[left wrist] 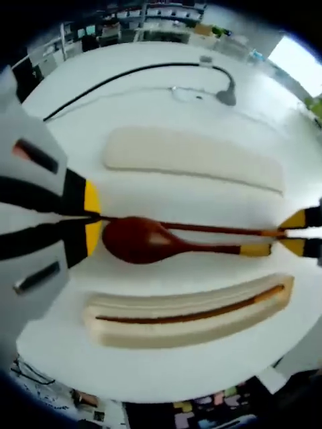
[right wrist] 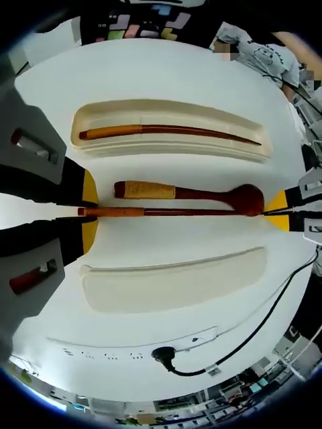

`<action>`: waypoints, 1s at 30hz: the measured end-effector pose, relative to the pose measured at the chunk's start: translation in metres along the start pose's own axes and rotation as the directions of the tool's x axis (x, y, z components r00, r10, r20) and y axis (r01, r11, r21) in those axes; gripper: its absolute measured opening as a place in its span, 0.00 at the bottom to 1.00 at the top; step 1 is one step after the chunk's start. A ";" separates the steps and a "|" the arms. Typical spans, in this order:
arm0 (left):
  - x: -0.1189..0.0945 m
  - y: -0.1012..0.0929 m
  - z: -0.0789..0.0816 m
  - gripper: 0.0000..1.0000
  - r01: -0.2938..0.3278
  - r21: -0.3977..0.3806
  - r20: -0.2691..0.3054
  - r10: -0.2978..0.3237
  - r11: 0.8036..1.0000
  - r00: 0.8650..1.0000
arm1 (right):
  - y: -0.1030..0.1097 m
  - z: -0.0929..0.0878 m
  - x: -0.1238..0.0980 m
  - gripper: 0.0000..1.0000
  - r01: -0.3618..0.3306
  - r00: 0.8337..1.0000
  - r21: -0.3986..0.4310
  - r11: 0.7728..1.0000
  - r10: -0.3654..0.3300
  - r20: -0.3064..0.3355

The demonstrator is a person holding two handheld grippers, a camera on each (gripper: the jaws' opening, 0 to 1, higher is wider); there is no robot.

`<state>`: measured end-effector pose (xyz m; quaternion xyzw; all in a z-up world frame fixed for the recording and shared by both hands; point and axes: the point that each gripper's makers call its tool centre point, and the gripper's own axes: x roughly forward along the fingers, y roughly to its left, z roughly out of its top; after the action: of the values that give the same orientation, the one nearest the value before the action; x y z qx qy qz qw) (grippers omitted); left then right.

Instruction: Arrange the utensils inside the cutlery case until each visible utensil rests in its matching compartment.

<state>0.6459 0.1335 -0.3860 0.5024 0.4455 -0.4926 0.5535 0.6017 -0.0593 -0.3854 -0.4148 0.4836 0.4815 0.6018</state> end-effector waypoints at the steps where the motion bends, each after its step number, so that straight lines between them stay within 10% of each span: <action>1: 0.000 -0.001 0.000 0.01 -0.004 -0.002 -0.001 0.004 1.000 1.000 | 0.002 0.000 0.000 0.04 0.001 1.000 0.003 1.000 -0.001 0.008; 30: -0.027 0.006 -0.002 0.00 -0.094 0.097 0.011 0.094 0.991 0.996 | -0.013 0.013 -0.026 0.04 0.091 0.993 -0.009 0.996 -0.090 0.075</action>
<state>0.6483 0.1384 -0.3593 0.5475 0.3951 -0.4888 0.5525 0.6148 -0.0542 -0.3571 -0.4219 0.4386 0.4719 0.6379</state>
